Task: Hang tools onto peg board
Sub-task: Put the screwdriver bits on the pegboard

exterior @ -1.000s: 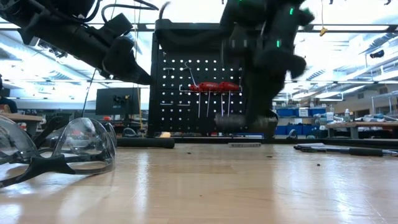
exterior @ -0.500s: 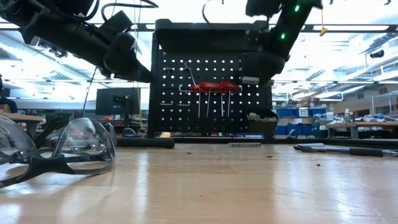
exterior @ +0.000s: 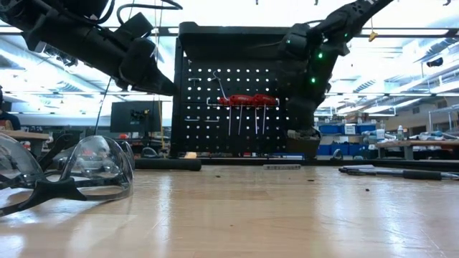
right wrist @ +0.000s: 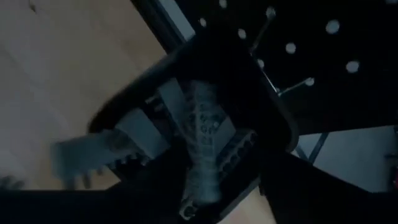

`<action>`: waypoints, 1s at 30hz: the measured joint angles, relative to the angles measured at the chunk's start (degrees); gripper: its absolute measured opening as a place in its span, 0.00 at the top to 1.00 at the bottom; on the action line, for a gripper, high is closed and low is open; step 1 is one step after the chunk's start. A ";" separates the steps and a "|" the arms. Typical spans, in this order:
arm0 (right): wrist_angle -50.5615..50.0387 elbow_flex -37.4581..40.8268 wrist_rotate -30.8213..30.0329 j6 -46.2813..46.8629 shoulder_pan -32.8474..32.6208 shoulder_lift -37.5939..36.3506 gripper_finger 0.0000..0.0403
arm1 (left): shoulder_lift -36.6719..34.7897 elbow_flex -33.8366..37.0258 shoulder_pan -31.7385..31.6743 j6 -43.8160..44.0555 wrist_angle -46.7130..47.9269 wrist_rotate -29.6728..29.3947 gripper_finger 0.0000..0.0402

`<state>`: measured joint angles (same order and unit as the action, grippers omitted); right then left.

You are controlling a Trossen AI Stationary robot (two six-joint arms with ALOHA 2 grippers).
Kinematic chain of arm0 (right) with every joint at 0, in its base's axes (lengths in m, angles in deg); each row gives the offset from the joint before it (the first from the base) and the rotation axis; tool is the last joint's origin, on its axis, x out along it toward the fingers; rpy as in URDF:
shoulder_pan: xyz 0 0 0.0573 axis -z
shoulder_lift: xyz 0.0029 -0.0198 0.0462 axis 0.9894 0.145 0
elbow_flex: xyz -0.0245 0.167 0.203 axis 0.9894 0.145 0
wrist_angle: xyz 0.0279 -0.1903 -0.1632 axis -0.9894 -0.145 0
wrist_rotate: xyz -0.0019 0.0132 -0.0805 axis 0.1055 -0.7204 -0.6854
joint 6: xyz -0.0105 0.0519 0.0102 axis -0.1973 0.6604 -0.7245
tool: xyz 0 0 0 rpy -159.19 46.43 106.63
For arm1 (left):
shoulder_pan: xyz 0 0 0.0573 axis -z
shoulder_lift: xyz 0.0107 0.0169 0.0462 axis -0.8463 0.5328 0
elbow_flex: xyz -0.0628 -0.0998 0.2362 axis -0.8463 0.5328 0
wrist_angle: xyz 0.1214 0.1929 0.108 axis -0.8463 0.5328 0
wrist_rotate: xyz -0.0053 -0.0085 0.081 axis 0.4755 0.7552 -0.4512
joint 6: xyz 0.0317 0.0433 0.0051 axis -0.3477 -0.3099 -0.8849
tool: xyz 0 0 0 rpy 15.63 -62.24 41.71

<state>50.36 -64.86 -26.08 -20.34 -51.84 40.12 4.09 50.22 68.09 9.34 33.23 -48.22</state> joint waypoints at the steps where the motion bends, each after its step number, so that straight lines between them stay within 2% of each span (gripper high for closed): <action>1: -0.32 0.00 0.05 0.00 0.16 0.16 0.46 | 0.00 0.00 0.00 0.04 0.04 0.09 0.61; 5: -1.71 0.00 0.37 0.00 -0.81 -0.45 0.40 | 0.00 0.00 0.00 0.82 0.26 0.57 0.61; 9: -2.81 -0.07 1.43 -0.22 -3.48 -3.61 0.39 | 0.00 0.00 0.00 1.29 0.33 1.88 0.61; 11: -2.81 -0.07 5.59 -0.51 -5.58 -5.19 0.40 | 0.00 0.00 0.00 1.60 0.30 3.06 0.61; 16: -0.42 -0.11 20.81 0.86 -11.87 -5.79 0.41 | 0.00 0.00 -0.01 1.39 -0.57 7.98 0.61; 18: 1.47 -0.44 22.38 2.66 -14.89 -4.03 0.41 | 0.02 0.00 -0.12 1.13 -1.26 10.21 0.61; 24: -4.93 -4.52 22.53 -0.66 -20.24 5.74 0.40 | 0.02 0.00 -0.14 -2.17 -3.84 13.48 0.61; 26: -8.26 -7.26 22.52 -2.43 -19.60 9.08 0.40 | 0.02 0.00 -0.14 -3.16 -4.41 12.80 0.61; 30: -10.22 -10.92 23.00 -6.77 -16.81 14.25 0.39 | 0.02 0.00 -0.15 -3.30 -4.03 7.36 0.61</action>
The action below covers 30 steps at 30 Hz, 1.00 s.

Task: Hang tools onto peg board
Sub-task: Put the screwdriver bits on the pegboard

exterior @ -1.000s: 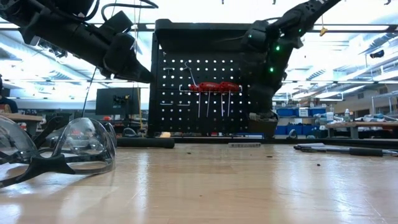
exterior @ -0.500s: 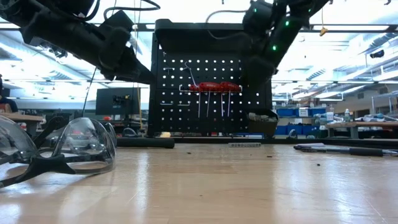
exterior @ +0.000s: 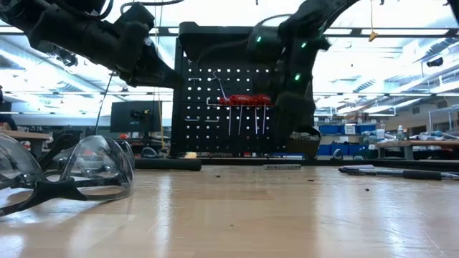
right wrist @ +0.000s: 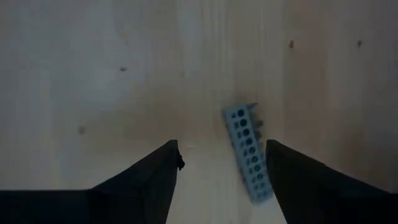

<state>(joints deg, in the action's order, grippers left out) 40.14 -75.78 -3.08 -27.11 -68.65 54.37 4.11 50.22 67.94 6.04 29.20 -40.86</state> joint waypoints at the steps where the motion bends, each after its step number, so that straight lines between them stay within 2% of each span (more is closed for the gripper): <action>1: -0.23 -0.61 0.74 -1.28 0.81 1.17 0.38 | 0.00 0.00 0.00 -0.02 0.67 -1.35 0.61; 5: -1.66 -3.20 1.52 -4.34 4.01 5.16 0.33 | 0.00 0.02 0.00 0.00 2.37 -2.83 0.61; 10: -2.61 -6.51 5.39 -7.81 7.94 9.21 0.28 | 0.00 0.02 0.00 0.00 2.52 -2.83 0.61; 15: -6.15 -9.14 9.92 -8.80 10.23 14.22 0.29 | 0.00 0.00 0.00 0.07 2.55 -2.83 0.61; 18: -7.37 -9.41 10.14 -8.76 9.78 16.15 0.35 | 0.00 0.00 0.00 0.32 2.60 -2.83 0.61; 20: -7.52 -9.43 9.50 -8.77 8.63 16.66 0.42 | 0.00 0.00 0.01 0.48 2.60 -2.82 0.61; 25: -7.51 -9.41 4.94 -11.07 4.45 16.82 0.72 | 0.00 0.00 0.09 2.02 2.76 -2.47 0.61; 30: -8.21 -9.69 0.12 -10.89 1.11 16.11 0.73 | 0.00 0.00 0.15 3.36 3.45 -1.78 0.61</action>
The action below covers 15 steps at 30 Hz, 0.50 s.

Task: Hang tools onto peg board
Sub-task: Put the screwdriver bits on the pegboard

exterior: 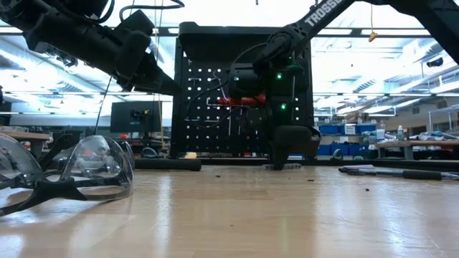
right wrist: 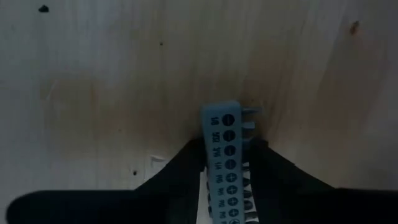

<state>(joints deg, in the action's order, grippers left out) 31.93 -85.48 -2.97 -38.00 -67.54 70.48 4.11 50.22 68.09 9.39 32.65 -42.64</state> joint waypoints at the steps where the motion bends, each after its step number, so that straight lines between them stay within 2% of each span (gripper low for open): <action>1: -0.11 0.02 -0.49 0.46 -0.46 -0.74 0.73 | 0.00 0.00 0.00 0.08 0.32 0.00 0.61; 3: -0.75 0.44 0.09 1.58 -1.03 -2.85 0.73 | 0.00 0.00 0.00 0.35 0.58 0.00 0.61; 4: -2.15 0.47 1.10 2.52 -1.26 -4.24 0.77 | 0.00 0.02 0.00 0.49 0.63 0.00 0.61; 5: -3.02 0.54 3.37 3.20 -1.36 -6.06 0.87 | 0.00 0.00 0.00 0.55 0.62 0.00 0.61; 7: -3.63 0.50 4.71 5.15 -1.61 -9.72 0.97 | 0.00 0.01 0.00 0.56 0.68 0.01 0.61; 12: -5.72 0.39 2.91 9.51 -1.57 -18.59 0.99 | 0.00 0.01 0.22 1.11 0.74 0.15 0.61; 15: -6.14 0.71 6.50 12.15 -1.03 -22.45 0.99 | 0.00 0.00 0.34 1.15 0.74 0.16 0.61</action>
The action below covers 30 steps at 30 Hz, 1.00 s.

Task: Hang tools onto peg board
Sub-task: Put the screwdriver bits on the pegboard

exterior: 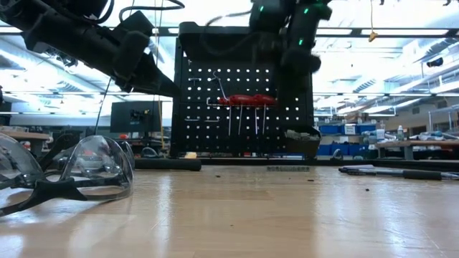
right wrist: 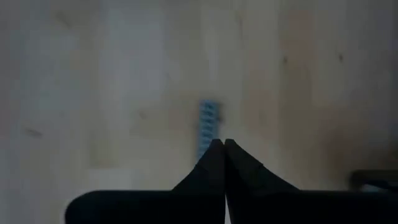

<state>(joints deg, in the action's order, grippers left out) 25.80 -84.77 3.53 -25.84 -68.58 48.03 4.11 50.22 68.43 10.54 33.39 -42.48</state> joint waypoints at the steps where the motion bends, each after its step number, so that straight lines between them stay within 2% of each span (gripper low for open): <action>1: 0.56 0.47 1.37 0.90 0.13 -0.77 0.98 | 0.00 0.02 0.03 0.02 -0.04 0.01 0.61; 4: 1.89 2.71 3.21 1.92 0.19 -1.35 0.92 | 0.00 0.00 -0.01 0.02 -0.07 0.27 0.61; 11: 10.36 13.60 3.78 4.18 -0.41 -0.66 0.66 | 0.00 0.01 -0.01 0.04 -0.27 1.53 0.61; 17: 15.30 17.30 3.81 5.31 0.54 -0.69 0.52 | 0.02 0.01 -0.12 -0.66 -1.19 1.50 0.61; 23: 17.83 17.61 3.86 4.97 0.89 0.31 0.46 | 0.02 0.00 -0.12 -1.36 -2.04 1.50 0.61; 30: 21.35 17.35 4.75 2.47 3.61 9.00 0.46 | 0.02 0.00 -0.12 -1.49 -1.70 1.50 0.61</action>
<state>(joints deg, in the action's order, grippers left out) 47.15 -67.42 8.28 -23.37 -64.97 57.04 4.14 50.22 68.31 9.05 31.69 -40.98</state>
